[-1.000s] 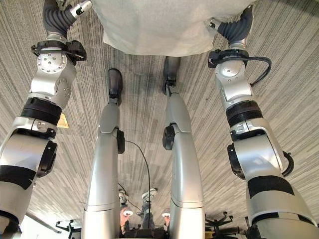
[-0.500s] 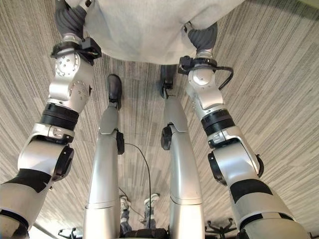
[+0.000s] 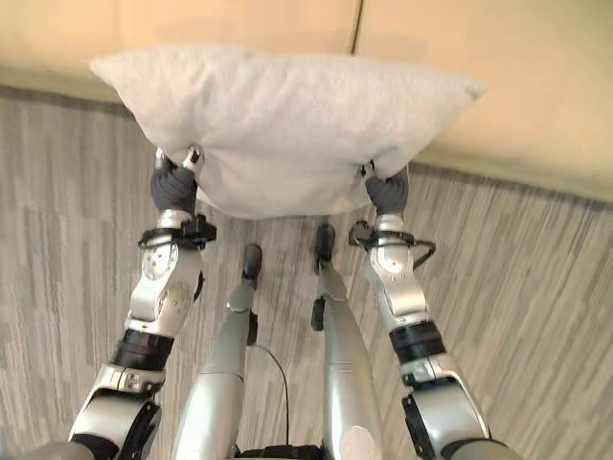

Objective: Pick up all the scattered cushions and arrange them neatly on the sofa.

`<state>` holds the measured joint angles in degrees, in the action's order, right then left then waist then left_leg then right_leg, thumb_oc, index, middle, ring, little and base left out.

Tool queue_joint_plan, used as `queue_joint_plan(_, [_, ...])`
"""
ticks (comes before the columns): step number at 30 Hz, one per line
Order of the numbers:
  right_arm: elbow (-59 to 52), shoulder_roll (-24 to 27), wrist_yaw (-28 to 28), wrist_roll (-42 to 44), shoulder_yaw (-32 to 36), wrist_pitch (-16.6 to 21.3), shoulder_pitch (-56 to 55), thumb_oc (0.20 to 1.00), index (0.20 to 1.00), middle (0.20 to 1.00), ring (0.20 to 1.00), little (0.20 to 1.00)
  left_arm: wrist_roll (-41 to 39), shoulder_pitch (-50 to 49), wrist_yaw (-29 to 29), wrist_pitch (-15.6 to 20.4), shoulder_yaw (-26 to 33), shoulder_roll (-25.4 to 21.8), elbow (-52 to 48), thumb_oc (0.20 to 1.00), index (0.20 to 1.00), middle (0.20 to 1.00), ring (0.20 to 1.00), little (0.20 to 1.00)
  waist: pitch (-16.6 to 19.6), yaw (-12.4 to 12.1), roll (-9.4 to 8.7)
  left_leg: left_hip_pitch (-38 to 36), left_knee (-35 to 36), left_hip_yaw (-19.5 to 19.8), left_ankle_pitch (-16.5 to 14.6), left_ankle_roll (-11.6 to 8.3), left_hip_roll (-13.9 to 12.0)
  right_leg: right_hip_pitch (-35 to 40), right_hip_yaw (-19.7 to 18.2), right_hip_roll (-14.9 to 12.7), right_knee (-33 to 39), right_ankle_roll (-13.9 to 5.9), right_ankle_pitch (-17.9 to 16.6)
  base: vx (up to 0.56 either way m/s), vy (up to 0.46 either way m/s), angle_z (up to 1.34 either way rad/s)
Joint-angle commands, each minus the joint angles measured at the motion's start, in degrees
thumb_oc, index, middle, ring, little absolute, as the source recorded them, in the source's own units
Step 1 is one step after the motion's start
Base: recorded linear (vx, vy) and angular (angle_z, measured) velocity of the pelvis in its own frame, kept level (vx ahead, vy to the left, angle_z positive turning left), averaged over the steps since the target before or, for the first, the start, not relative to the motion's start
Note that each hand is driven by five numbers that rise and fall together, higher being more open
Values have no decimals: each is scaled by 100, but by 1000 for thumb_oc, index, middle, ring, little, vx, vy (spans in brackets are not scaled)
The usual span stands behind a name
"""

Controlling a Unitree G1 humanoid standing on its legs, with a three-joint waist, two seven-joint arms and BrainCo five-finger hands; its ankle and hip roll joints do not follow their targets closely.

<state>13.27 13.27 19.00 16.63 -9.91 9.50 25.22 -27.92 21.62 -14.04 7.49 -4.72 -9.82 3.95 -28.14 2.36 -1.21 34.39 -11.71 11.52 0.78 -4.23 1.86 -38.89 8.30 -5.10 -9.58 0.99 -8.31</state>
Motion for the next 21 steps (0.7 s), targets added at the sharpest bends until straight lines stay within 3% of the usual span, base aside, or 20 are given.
queue_joint_plan(1, [-733, -231, -542, -45, 103, 298, 83, 200, 200, 200, 200, 200, 242, 382, 518, 309, -349, 83, -749, 200, 200, 200, 200, 200, 54, -28, 173, -419, 494, 3, -214, -1, -75, 686, 157, -87, 31, -252, 486, 77, 84, 15])
queue_joint_plan(4, [-838, -373, -759, 0, 112, 243, -471, 200, 200, 200, 200, 200, 307, -94, 605, 312, -360, 153, -807, 200, 200, 200, 200, 200, 301, -129, 127, -932, 735, 8, -70, 18, -61, 1240, 278, -202, 359, -276, 274, 57, 134, 10])
queue_joint_plan(5, [-905, -638, -1004, 129, 233, 156, -1080, 200, 200, 200, 200, 200, 459, -677, 686, 277, -271, 188, -792, 200, 200, 200, 200, 200, 708, -260, 101, -1602, 1023, 1, -108, 50, -59, 1937, 354, -206, 718, -341, 201, 188, 170, 15])
queue_joint_plan(6, [-899, -738, -1107, 156, 321, 117, -1281, 200, 200, 200, 200, 200, 469, -928, 711, 280, -204, 248, -771, 200, 200, 200, 200, 200, 935, -308, 92, -1904, 1177, -33, -120, 67, -91, 2217, 352, -192, 885, -360, 163, 188, 170, 12])
queue_joint_plan(7, [-900, -739, -1107, 156, 321, 117, -1282, 200, 200, 200, 200, 200, 469, -929, 711, 280, -205, 248, -772, 200, 200, 200, 200, 200, 934, -310, 92, -1908, 1179, -34, -119, 67, -92, 2220, 351, -191, 887, -360, 162, 154, 186, -8])
queue_joint_plan(8, [-918, -873, -1272, 166, 428, 51, -1544, 200, 200, 200, 200, 200, 492, -1237, 749, 272, -68, 305, -746, 200, 200, 200, 200, 200, 1305, -355, 71, -2326, 1390, -101, -142, 98, -139, 2570, 335, -132, 1132, -410, 91, 142, 157, -7])
queue_joint_plan(13, [-886, -989, -1532, 124, 563, -58, -1787, 200, 200, 200, 200, 200, 589, -1659, 815, 259, 197, 310, -661, 200, 200, 200, 200, 200, 1843, -390, 1, -2966, 1589, -228, -230, 220, -146, 3039, 177, -71, 1373, -503, -17, 124, 182, -20])
queue_joint_plan(14, [-860, -1033, -1699, 33, 533, -127, -1839, 200, 200, 200, 200, 200, 673, -1875, 855, 221, 382, 344, -628, 200, 200, 200, 200, 200, 2138, -450, -43, -3339, 1585, -347, -356, 328, -131, 3228, -47, -76, 1386, -583, -83, 137, 316, -56])
queue_joint_plan(17, [-897, -1104, -1867, -14, 456, -193, -1894, 200, 200, 200, 200, 200, 800, -2027, 869, 170, 472, 341, -657, 200, 200, 200, 200, 200, 2241, -497, -18, -3625, 1523, -474, -432, 500, -12, 3254, -395, -155, 1225, -719, -249, 13, 345, -108])
queue_joint_plan(20, [-934, -1178, -1972, -7, 347, -197, -1941, 200, 200, 200, 200, 200, 831, -2160, 873, 157, 499, 336, -736, 200, 200, 200, 200, 200, 2153, -523, 69, -3681, 1541, -556, -454, 598, 37, 2999, -558, -202, 759, -796, -252, -68, 194, -52])
queue_joint_plan(21, [-940, -1242, -2027, 18, 276, -174, -1963, 200, 200, 200, 200, 200, 868, -2175, 871, 157, 487, 339, -724, 200, 200, 200, 200, 200, 2115, -556, 114, -3714, 1561, -632, -408, 588, 11, 2892, -445, -151, 636, -795, -194, -22, 112, -65])
